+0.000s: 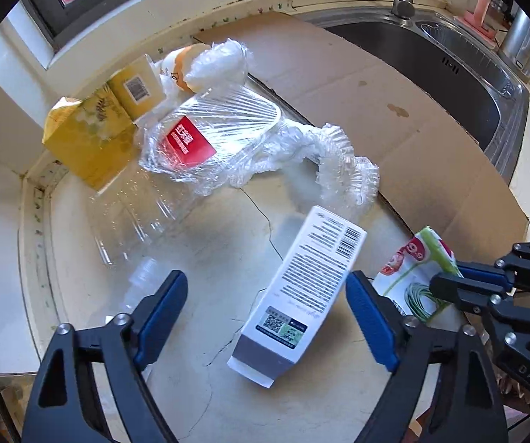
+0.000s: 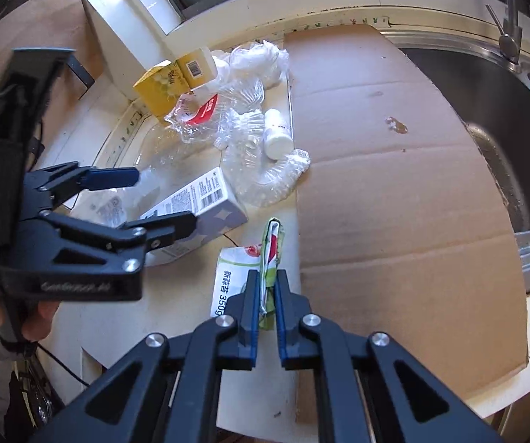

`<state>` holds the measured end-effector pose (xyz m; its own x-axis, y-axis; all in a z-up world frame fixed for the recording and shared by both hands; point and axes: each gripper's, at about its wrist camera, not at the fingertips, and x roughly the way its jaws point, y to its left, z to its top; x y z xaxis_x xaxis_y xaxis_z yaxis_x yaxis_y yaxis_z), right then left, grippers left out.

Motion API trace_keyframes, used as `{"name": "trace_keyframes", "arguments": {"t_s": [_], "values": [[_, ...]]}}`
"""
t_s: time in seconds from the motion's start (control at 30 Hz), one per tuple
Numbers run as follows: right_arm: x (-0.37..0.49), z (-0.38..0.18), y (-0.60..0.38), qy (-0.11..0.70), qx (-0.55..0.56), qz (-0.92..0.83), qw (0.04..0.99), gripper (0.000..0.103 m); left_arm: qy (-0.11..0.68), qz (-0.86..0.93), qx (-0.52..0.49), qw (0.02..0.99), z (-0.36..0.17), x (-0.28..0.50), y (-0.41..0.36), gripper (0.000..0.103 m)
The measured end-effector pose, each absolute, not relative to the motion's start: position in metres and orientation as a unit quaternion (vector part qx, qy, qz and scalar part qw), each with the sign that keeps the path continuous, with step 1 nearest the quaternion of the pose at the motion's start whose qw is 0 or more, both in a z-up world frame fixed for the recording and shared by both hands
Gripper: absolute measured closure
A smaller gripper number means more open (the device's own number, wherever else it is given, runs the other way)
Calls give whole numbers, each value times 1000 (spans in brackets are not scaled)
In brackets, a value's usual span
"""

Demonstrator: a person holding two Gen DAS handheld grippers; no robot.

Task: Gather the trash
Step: 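Grasp the white milk carton with left tool while right tool grasps green wrapper, then carry milk carton and green wrapper down to the floor bin and release both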

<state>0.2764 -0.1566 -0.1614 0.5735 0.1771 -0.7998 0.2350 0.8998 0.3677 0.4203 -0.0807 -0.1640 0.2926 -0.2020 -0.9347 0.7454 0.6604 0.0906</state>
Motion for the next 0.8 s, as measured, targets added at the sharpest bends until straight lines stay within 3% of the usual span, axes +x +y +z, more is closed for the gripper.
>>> {"name": "trace_keyframes", "arguments": {"t_s": [0.13, 0.2, 0.23, 0.27, 0.6, 0.8], "values": [[264, -156, -157, 457, 231, -13, 859, 96, 516, -315, 273, 749, -171, 420, -83, 35], [258, -155, -158, 456, 234, -12, 859, 96, 522, -314, 273, 745, -175, 418, -83, 49], [255, -155, -158, 456, 233, -13, 859, 96, 525, -311, 273, 744, -176, 417, -84, 62], [253, -154, -158, 455, 233, -14, 859, 96, 524, -307, 273, 746, -175, 415, -85, 64], [210, -140, -155, 443, 239, 13, 864, 96, 532, -245, 233, 776, -142, 379, -60, 68], [167, -128, -149, 438, 230, 52, 868, 96, 542, -212, 177, 794, -113, 307, -35, 68]]}}
